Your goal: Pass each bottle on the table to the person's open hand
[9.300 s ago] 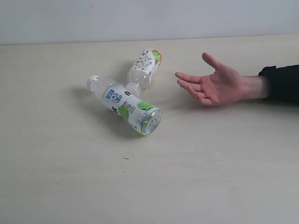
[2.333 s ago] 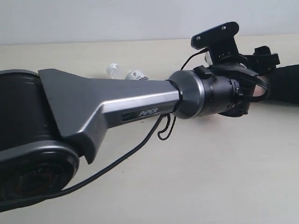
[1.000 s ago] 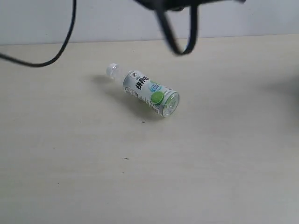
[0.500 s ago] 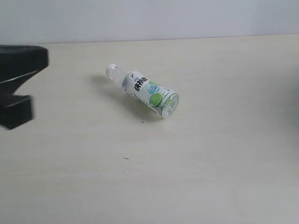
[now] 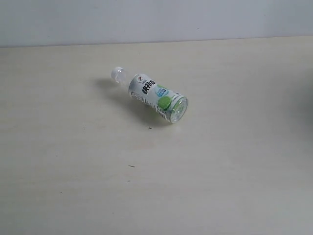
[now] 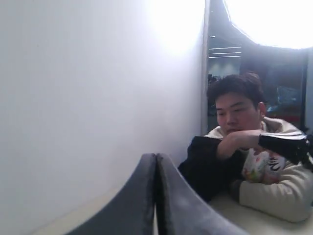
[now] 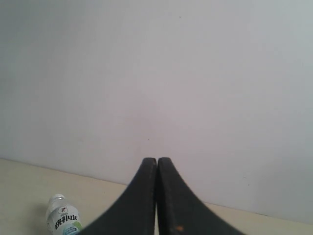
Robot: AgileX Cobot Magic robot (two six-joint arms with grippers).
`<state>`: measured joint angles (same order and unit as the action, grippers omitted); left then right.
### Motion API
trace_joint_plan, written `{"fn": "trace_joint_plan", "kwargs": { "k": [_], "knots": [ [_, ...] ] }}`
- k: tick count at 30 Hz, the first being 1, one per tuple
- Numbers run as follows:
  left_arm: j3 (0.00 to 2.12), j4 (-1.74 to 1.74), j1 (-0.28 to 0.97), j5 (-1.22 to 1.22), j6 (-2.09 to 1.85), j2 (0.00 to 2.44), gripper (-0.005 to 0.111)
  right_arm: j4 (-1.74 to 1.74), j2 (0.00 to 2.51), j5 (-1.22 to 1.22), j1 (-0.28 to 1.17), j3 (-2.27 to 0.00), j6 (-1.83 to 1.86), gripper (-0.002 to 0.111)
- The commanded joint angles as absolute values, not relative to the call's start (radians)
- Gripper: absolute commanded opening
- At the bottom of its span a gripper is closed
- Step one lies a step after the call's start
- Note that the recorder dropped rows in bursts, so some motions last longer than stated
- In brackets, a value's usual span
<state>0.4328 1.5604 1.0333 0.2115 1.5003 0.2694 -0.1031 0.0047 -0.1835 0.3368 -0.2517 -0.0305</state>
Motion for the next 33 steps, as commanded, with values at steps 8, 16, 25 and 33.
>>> {"fn": "trace_joint_plan", "kwargs": {
  "k": [8,16,25,33],
  "knots": [
    [0.254,1.669,1.036,0.369,1.095,0.29,0.0,-0.103,0.0,-0.188,0.337,-0.247,-0.03,0.0],
    [0.254,1.573,1.036,0.697,1.106,0.071,0.0,-0.103,0.0,-0.188,0.337,-0.247,-0.03,0.0],
    [0.254,1.528,1.036,0.744,1.102,0.0,0.0,-0.103,0.0,-0.188,0.337,-0.247,-0.03,0.0],
    [0.254,1.521,1.036,0.713,1.102,0.0,0.0,-0.103,0.0,-0.188,0.337,-0.247,-0.03,0.0]
  ]
}}
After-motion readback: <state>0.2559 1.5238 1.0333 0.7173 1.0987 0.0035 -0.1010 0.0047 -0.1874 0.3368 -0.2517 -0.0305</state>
